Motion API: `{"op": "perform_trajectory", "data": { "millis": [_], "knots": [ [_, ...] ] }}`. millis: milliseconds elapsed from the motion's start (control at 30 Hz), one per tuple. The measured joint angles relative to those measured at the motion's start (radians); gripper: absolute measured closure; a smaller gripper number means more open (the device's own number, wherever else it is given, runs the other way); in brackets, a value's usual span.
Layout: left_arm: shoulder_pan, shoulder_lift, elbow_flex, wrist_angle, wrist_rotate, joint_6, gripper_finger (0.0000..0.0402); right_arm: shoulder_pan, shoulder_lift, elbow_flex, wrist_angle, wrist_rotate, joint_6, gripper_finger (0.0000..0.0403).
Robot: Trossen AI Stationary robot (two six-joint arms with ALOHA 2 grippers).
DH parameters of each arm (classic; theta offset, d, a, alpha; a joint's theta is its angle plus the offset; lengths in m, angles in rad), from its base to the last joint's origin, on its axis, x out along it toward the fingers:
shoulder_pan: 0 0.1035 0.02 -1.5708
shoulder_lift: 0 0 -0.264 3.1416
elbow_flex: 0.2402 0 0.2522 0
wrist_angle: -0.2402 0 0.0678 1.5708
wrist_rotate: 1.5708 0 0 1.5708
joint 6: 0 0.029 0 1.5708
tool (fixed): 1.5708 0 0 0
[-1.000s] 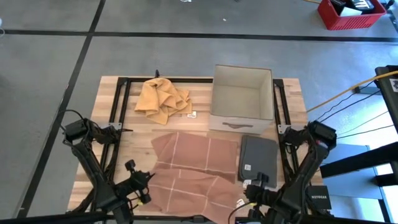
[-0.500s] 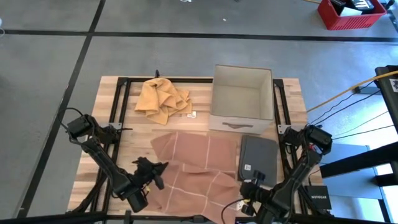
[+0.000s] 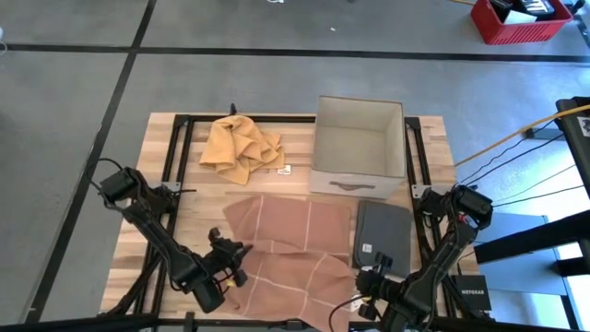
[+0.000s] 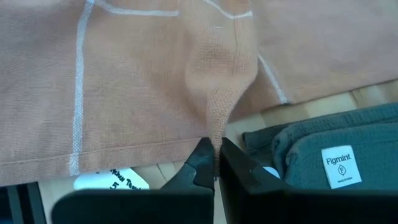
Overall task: Fold towel
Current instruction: Fold the light orange towel
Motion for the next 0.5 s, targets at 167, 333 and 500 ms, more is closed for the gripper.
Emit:
{"op": "perform_trajectory", "data": {
  "millis": [167,333,500],
  "knots": [
    [0.064,-0.065,0.004,0.030,-0.016,-0.085,0.0271,-0.001,0.000,0.000,0.001,0.006,0.000,0.0396],
    [0.135,-0.106,0.006,0.037,0.157,0.133,0.0241,-0.001,0.000,0.000,0.026,0.016,0.000,0.0395],
    [0.183,-0.106,-0.003,-0.108,0.563,0.302,0.0238,0.000,0.000,0.000,0.043,0.016,-0.007,0.0396]
  ]
}}
